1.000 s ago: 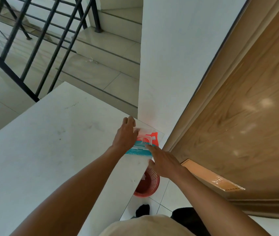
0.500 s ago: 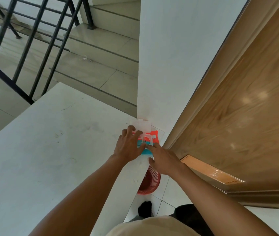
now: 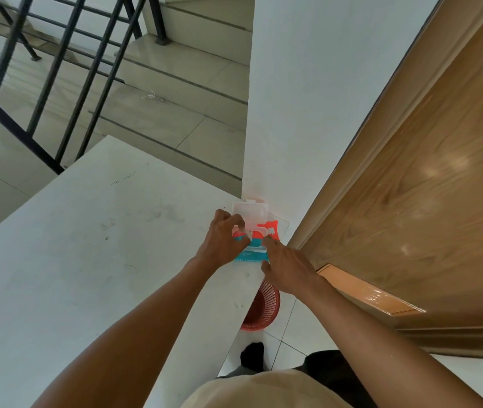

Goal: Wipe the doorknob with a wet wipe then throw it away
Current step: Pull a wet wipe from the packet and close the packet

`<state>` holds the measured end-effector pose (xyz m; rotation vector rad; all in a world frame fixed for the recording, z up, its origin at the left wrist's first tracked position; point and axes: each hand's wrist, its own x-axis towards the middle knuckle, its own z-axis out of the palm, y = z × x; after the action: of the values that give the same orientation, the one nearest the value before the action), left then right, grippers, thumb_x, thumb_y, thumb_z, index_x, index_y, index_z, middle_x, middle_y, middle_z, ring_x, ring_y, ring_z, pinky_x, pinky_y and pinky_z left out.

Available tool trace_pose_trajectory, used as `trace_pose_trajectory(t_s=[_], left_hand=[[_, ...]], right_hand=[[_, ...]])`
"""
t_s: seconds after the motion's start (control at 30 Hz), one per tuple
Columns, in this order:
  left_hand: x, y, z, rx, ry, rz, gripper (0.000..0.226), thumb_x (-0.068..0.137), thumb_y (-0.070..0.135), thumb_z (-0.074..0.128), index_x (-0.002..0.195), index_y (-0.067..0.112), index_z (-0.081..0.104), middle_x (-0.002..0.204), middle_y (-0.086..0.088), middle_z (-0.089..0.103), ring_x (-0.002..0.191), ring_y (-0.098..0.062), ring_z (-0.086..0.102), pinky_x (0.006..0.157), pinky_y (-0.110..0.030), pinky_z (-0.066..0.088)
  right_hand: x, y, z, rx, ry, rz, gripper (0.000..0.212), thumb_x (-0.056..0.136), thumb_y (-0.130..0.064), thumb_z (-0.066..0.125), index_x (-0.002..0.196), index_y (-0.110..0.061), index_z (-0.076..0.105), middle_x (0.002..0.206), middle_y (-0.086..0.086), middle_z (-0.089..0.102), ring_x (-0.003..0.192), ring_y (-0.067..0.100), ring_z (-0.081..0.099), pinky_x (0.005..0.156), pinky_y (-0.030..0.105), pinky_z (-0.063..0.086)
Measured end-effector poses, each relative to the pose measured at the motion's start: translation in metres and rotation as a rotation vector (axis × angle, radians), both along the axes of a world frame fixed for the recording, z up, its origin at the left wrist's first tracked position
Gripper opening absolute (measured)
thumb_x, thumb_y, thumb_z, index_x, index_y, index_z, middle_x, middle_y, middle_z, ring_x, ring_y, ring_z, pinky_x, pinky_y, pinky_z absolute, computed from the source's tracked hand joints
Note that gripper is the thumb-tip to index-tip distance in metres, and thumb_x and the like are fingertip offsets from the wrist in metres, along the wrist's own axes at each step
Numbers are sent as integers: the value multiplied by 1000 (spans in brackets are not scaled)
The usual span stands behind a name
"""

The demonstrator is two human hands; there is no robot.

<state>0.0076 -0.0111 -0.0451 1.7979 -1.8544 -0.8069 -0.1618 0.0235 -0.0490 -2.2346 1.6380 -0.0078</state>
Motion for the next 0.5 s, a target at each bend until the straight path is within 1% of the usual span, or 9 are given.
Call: trace_pose_trajectory(t_s=[0.13,0.23,0.3,0.33,0.43,0.5], left_hand=[[1,1,-1,76,72,50,22,84,19,70,103,20,59,121,-13,53,109,-28,51,94,-36,51],[0,1,-4,100,97,71,13,88,16,65,100,20,59,122,-12,55,103,-22,51,88,-28,51],[1,1,-5,93,104,93,6,92,18,60,98,18,60,122,-11,55,99,-18,50,82,-22,48],[2,1,-5,93,108,106,6,93,20,58,98,17,60,120,-10,55,98,-18,52,81,-22,48],[5,5,-5,100,121,139,16,94,30,56,94,13,57,113,-7,56,98,-21,58,81,-21,50],[7,8,-7,74,113,135,17,92,28,61,91,13,52,111,-6,56,96,-19,58,84,-22,51]], right_hand=[[7,-13,4,13,16,-4,53,94,-28,56,140,-17,31,120,1,64,77,17,69,56,19,55],[11,-22,5,39,21,-21,59,91,-26,61,141,-19,30,117,-2,65,78,16,68,58,21,58],[15,-27,6,24,45,-9,60,91,-26,61,143,-20,31,117,-2,65,77,15,66,57,20,56],[18,-30,5,10,56,3,59,91,-26,61,142,-21,33,118,-2,65,78,16,66,57,20,55],[24,-34,5,-38,58,13,55,92,-28,60,142,-23,38,122,-1,66,87,20,69,59,23,53],[26,-36,4,-81,66,49,50,93,-32,59,138,-22,41,117,1,69,86,20,70,61,25,54]])
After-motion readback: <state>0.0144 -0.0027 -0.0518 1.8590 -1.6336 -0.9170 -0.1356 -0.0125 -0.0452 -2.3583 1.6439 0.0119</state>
